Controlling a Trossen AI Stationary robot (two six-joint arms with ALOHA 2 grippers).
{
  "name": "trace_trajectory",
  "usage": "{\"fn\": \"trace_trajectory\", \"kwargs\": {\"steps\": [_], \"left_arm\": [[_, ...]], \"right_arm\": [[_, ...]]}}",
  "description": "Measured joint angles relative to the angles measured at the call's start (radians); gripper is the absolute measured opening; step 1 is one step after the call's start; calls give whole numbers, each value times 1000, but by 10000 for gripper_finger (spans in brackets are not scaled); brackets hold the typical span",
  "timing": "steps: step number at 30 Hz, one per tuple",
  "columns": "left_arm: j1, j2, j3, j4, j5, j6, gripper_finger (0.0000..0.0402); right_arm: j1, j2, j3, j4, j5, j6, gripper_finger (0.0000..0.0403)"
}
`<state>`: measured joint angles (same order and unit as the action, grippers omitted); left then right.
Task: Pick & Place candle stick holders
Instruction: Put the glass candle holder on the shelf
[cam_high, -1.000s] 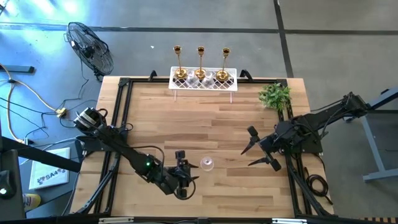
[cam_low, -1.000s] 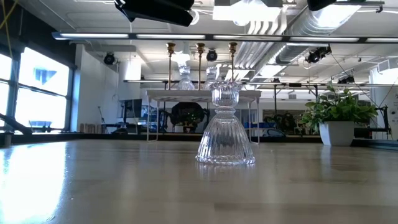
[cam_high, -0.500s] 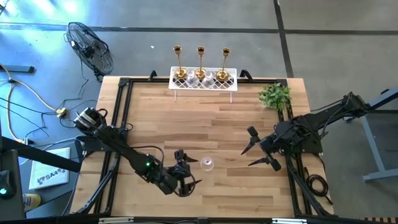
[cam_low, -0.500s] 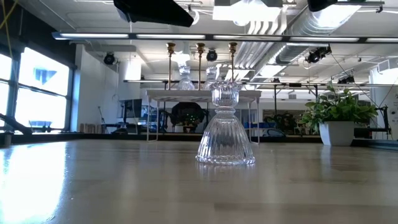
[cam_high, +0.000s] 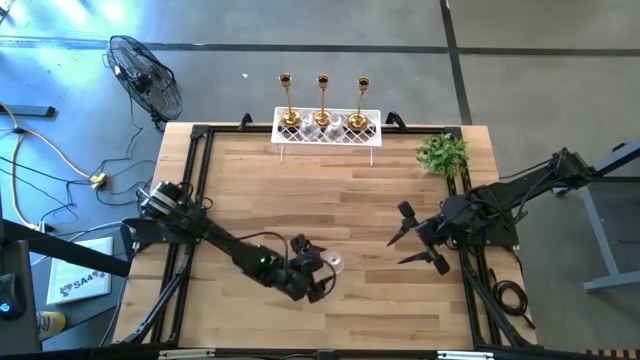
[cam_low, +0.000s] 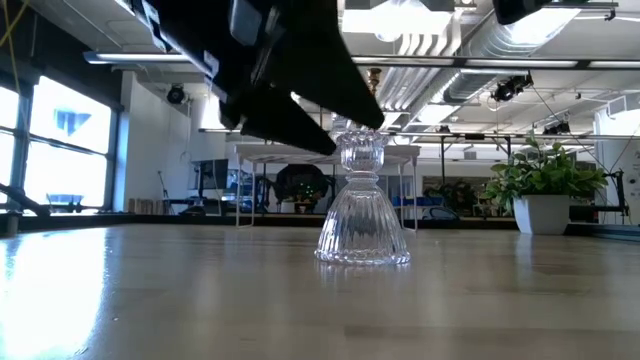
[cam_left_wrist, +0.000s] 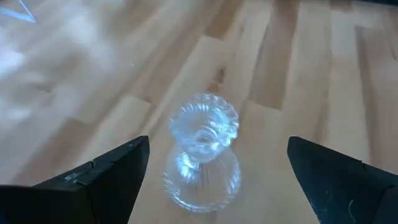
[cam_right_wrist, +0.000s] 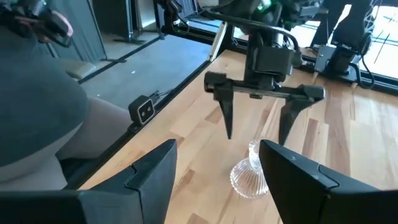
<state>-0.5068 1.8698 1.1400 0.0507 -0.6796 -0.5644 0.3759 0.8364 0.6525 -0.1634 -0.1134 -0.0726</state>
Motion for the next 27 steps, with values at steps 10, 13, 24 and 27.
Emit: {"fn": "trace_trajectory", "kwargs": {"steps": [10, 13, 24, 27], "left_arm": [[60, -2, 1, -43, 126, -70, 374], [72, -2, 1, -61, 121, -69, 374], [134, 35, 3, -48, 170, -32, 372], [134, 42, 0, -45, 174, -35, 354]], "right_arm": [[0, 0, 1, -43, -4, 5, 225], [0, 0, 1, -43, -3, -4, 224], [0, 0, 1, -42, 10, -21, 224], [0, 1, 1, -42, 10, -23, 224]]}}
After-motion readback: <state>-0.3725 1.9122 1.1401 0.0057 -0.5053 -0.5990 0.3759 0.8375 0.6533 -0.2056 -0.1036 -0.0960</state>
